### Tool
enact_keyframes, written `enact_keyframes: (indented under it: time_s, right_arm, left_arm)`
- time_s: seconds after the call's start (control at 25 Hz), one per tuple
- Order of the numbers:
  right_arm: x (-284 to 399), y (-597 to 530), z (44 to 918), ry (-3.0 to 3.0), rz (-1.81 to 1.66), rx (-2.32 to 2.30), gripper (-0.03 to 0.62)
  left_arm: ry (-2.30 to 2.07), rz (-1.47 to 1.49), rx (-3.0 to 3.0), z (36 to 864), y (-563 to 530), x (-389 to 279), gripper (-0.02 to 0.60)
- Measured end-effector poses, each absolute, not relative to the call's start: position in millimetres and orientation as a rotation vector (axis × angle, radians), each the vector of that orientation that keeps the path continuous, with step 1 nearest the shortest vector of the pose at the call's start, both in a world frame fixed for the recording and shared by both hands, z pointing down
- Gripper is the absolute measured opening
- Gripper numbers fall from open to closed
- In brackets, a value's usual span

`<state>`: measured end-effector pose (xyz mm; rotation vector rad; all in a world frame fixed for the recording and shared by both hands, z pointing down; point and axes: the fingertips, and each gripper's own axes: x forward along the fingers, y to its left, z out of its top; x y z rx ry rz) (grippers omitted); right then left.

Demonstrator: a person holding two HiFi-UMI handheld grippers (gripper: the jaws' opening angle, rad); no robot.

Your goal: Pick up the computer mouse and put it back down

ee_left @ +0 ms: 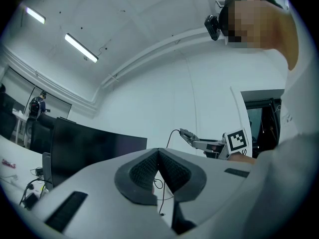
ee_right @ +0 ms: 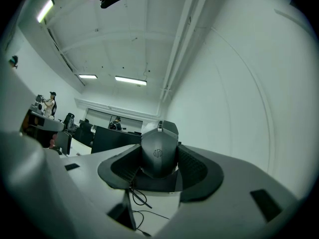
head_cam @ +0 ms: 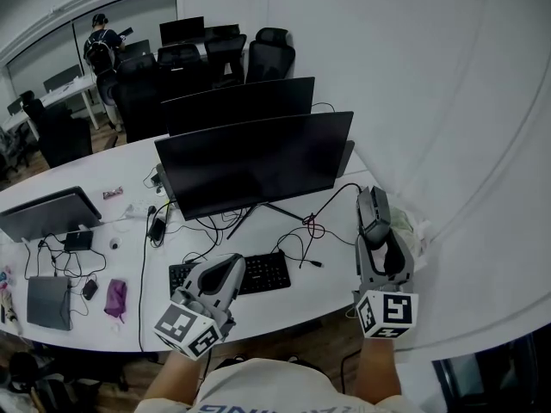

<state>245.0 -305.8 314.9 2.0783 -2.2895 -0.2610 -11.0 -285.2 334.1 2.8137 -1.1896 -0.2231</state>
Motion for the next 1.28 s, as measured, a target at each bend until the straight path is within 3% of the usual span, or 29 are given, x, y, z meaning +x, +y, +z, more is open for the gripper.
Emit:
enact_keyframes:
  time_s: [1.28]
  right_arm:
    - [321.2,-375.9,628.9,-1.915,0.415,1.849,0.247]
  left_arm:
    - [-1.251,-0.074,2.747,357.6,-289.1,5.2,0.005]
